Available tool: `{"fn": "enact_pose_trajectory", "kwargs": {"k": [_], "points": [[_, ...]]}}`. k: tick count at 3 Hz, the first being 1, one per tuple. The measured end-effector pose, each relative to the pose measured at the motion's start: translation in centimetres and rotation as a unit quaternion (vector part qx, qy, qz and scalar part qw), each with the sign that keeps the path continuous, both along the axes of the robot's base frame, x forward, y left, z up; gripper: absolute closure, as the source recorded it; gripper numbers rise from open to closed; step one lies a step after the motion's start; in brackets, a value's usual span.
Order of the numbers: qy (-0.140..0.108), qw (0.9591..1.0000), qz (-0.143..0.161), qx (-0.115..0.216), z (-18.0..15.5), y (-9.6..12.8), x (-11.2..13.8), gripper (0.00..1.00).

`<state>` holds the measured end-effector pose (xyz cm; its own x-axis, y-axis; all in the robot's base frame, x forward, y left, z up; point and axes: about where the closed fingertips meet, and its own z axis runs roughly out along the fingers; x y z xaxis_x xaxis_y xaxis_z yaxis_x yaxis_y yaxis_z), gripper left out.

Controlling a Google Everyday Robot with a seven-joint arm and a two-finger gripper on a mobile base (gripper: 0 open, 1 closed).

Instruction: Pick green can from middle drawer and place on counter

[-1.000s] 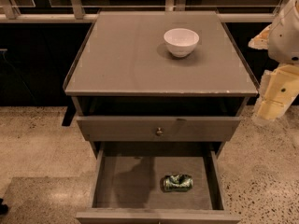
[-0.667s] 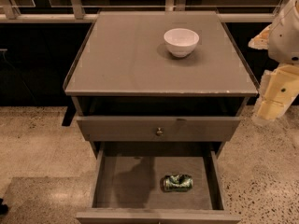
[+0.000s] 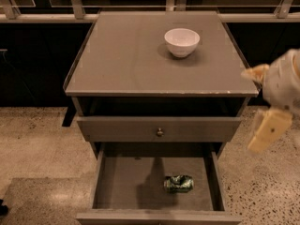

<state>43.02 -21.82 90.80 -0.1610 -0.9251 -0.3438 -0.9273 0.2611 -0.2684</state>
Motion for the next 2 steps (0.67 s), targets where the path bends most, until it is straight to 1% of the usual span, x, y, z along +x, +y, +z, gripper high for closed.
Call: {"fn": "enact_pose_trajectory", "kwargs": {"k": [1,2], "points": [[0.009,0.9958,0.011,0.09,-8.69,0.2,-1.41,0.0],[-0.029,0.9931,0.007,0.113,-9.21,-0.34,-0.54,0.0]]}}
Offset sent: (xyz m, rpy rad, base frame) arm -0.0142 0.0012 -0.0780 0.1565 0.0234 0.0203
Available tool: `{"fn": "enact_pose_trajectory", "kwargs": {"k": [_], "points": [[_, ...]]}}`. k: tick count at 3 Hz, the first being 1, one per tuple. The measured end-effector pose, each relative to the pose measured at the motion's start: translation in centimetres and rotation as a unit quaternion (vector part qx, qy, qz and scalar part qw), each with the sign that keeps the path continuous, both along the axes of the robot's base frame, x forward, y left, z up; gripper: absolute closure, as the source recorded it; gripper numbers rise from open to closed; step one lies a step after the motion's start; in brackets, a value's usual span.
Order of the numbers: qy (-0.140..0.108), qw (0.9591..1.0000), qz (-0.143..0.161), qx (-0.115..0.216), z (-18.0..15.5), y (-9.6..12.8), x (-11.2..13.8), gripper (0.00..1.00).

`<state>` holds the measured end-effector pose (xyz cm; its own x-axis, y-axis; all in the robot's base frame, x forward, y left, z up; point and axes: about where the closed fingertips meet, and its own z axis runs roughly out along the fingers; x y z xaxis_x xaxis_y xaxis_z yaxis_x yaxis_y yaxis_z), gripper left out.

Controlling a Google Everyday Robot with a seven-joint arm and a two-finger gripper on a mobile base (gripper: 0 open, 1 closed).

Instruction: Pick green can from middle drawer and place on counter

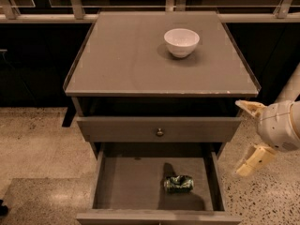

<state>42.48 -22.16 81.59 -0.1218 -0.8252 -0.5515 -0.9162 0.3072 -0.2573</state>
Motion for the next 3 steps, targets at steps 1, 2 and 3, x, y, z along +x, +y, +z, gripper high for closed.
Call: {"fn": "enact_pose_trajectory", "kwargs": {"k": [1,2,3], "points": [[0.0,1.0,0.001,0.0,0.1,0.1,0.0,0.0],[-0.001,0.9995,-0.017,0.027,-2.7,0.3,-1.3,0.0],[0.005,0.9939,-0.051,0.098,-9.0,0.4,-3.1,0.0]]}}
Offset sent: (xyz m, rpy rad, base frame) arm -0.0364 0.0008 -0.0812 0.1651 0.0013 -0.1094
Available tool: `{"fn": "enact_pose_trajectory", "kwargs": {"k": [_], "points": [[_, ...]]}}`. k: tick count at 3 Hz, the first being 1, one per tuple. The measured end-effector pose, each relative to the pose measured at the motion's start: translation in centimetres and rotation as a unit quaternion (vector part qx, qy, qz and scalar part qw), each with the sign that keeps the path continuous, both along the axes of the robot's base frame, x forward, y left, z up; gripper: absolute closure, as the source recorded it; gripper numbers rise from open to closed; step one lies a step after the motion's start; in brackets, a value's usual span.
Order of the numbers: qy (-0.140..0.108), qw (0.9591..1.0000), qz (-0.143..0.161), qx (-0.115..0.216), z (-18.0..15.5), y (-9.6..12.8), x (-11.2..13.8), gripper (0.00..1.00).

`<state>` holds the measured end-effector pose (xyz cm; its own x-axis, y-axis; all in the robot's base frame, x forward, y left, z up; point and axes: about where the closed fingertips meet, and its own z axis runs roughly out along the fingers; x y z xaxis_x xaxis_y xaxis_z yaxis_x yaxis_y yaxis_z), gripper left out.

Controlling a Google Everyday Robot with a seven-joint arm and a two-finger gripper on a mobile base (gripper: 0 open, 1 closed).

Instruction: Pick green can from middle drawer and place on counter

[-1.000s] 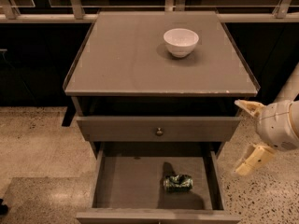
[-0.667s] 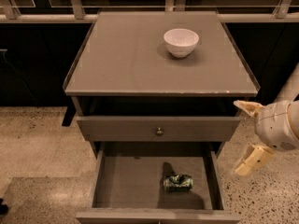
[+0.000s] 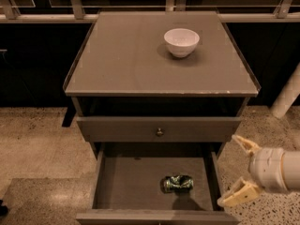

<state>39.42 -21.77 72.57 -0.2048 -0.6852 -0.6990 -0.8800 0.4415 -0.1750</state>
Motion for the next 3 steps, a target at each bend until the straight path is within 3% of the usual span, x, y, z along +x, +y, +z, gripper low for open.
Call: {"fn": "enact_pose_trajectory", "kwargs": {"k": [1,2,3], "points": [[0.004,0.9977,-0.032,0.06,-5.5,-0.4,-0.5,0.0],[0.009,0.9972,-0.032,0.068,-6.4,-0.4,-0.6,0.0],[0.009,0.9958,-0.05,0.076,-7.9,-0.6,-0.8,0.0]]}}
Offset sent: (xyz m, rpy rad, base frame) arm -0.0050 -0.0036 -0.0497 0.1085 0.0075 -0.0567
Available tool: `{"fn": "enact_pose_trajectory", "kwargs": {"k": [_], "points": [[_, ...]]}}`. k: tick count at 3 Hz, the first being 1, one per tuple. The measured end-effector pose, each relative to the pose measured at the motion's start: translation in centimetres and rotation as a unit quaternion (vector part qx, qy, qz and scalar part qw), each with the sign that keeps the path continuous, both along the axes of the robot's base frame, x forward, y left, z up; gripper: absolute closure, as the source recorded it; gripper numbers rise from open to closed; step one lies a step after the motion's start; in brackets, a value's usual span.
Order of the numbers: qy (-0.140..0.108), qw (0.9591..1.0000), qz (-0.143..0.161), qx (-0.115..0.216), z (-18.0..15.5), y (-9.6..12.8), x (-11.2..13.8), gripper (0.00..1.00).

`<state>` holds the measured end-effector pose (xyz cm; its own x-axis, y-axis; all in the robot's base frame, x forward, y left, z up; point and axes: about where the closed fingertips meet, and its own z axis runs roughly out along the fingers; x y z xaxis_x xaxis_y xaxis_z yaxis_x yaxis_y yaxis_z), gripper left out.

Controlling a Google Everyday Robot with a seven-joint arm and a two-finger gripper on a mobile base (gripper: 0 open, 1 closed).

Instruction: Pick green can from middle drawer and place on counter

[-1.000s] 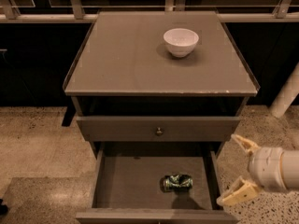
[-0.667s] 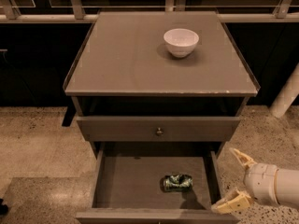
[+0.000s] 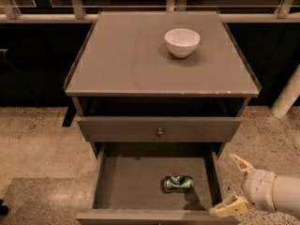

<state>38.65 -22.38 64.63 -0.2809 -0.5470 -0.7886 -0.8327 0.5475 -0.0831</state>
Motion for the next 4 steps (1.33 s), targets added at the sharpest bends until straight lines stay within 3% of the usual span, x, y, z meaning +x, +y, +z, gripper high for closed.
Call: {"fn": "enact_pose_trajectory", "kwargs": {"k": [2,3,4], "points": [[0.011,0.9992,-0.033,0.018,-8.4,-0.6,3.0,0.0],[0.033,0.9975,0.018,0.059,-13.9,2.7,6.0,0.0],[0.032,0.9977,0.014,0.058,-13.8,2.8,5.8,0.0]]}}
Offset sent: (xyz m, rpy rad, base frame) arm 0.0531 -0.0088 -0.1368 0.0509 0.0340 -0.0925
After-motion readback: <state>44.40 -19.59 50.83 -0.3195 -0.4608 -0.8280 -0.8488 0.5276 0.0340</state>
